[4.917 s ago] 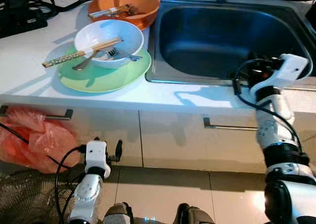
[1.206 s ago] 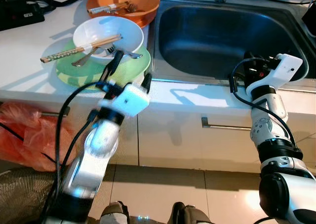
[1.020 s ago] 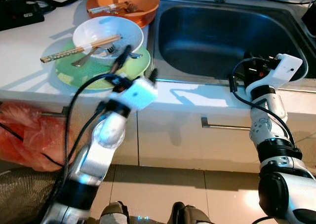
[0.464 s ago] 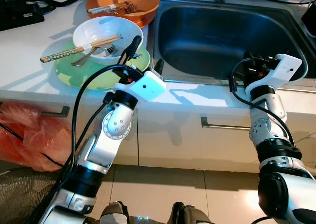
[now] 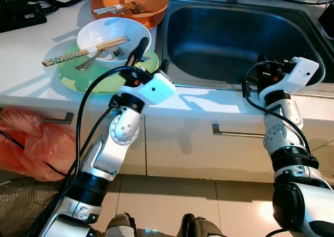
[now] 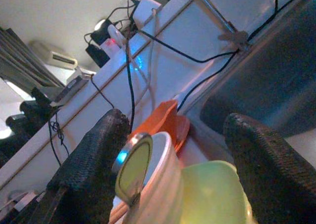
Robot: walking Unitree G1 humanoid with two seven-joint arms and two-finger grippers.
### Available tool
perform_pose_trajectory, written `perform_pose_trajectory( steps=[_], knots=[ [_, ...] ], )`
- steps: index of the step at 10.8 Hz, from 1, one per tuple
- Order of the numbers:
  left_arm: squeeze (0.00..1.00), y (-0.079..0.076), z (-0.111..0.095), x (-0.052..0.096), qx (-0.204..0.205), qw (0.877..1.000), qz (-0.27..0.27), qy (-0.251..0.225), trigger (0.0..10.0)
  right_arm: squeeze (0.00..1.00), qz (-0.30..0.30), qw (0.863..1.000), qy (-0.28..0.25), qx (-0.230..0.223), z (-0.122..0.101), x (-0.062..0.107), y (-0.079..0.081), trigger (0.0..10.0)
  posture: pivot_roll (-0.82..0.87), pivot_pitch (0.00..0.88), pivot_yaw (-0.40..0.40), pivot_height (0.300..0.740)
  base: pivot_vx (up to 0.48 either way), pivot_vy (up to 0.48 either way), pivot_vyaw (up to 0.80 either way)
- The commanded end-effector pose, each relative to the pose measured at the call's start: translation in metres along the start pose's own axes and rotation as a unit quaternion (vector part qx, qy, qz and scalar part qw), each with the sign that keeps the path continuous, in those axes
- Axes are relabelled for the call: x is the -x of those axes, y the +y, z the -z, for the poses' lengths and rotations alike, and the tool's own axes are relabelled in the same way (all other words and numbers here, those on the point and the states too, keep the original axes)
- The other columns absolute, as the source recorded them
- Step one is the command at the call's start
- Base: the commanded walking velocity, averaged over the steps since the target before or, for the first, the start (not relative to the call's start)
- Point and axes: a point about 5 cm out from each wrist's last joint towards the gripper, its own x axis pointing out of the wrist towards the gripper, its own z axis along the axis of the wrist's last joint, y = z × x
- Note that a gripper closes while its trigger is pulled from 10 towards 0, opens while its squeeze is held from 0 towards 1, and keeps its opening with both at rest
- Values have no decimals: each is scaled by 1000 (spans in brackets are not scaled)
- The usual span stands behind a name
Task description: Kitchen organization
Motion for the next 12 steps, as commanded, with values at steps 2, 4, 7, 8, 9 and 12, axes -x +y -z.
perform_pose_trajectory(
  steps=[2, 4, 7, 8, 9, 12],
  knots=[
    [0, -1, 4, 0, -17, 1000, 0, 13, 10000, 0, 13, 999, 47, -12, 22, 11, -4, 10000, 213, 183, -46, 740, 0, 0, 0],
    [0, 2, 3, 0, -18, 1000, -7, 11, 2471, 0, 11, 999, 46, -12, 21, 9, -2, 10000, 215, 178, -48, 740, 0, 0, 0],
    [0, 2, 2, -1, -22, 1000, -10, 14, 784, 0, 13, 999, 47, -12, 22, 10, -4, 10000, 216, 184, -48, 740, 0, 0, 0],
    [0, 2, 3, -1, -22, 1000, -10, 16, 10000, 0, 14, 999, 47, -12, 21, 10, -5, 10000, 216, 184, -48, 740, 0, 0, 0],
    [0, 2, 3, -1, -24, 1000, -9, 17, 10000, 0, 16, 999, 47, -12, 21, 10, -5, 10000, 217, 187, -48, 740, 0, 0, 0],
    [0, 3, 5, 0, -29, 999, -14, 24, 0, 0, 17, 999, 48, -11, 21, 10, -5, 10000, 218, 193, -49, 740, 0, 0, 0]
  ],
)
